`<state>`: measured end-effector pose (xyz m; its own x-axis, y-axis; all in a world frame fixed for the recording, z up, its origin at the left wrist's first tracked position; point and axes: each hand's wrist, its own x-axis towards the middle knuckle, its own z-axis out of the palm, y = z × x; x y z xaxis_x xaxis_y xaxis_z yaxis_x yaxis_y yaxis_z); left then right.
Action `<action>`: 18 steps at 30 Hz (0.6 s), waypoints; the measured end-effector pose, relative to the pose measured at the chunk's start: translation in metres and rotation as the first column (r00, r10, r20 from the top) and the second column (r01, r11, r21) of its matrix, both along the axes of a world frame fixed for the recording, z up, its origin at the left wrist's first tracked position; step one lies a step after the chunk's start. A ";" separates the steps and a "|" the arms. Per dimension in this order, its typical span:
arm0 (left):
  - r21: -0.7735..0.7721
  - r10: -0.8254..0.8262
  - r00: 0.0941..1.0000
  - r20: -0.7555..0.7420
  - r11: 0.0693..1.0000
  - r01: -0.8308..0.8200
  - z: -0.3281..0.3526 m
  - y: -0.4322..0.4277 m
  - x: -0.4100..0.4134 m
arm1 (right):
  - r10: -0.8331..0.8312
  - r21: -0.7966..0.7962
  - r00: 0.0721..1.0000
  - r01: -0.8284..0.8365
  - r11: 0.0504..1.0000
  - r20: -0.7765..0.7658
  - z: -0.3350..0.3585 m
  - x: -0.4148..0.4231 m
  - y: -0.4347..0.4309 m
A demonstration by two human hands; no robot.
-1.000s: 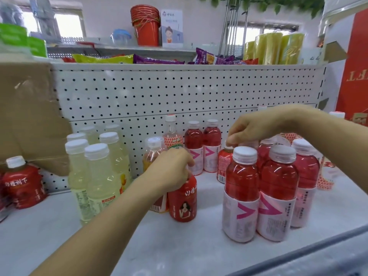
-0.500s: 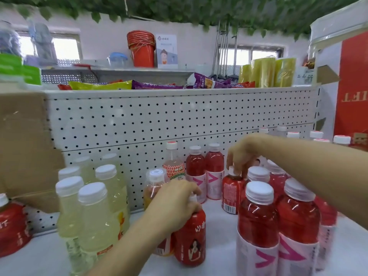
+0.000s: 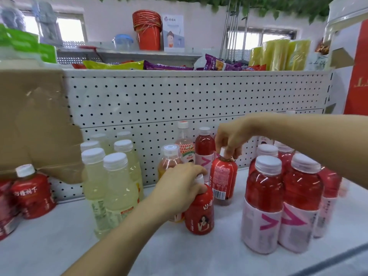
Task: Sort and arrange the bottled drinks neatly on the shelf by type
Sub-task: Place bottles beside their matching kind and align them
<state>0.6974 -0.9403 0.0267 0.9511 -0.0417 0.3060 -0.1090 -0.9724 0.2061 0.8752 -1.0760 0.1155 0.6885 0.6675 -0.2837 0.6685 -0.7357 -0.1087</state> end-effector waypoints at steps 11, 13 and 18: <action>-0.002 0.048 0.998 -0.032 0.999 -0.048 0.005 0.022 -0.088 | 0.306 -0.064 0.943 -0.300 0.952 0.128 0.004 -0.110 0.007; -0.088 0.069 0.997 -0.037 0.994 -0.072 0.003 0.025 -0.099 | 0.337 -0.047 0.934 -0.334 0.941 0.116 -0.004 -0.126 0.006; -0.372 0.132 0.990 0.052 0.922 -0.103 -0.017 0.025 -0.116 | 0.374 0.055 0.924 -0.379 0.924 0.081 -0.027 -0.154 -0.003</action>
<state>0.5818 -0.9156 0.0094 0.9161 0.1977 0.3489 -0.0279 -0.8366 0.5471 0.7209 -1.0792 0.0885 0.3988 0.8972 -0.1897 0.9020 -0.4210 -0.0950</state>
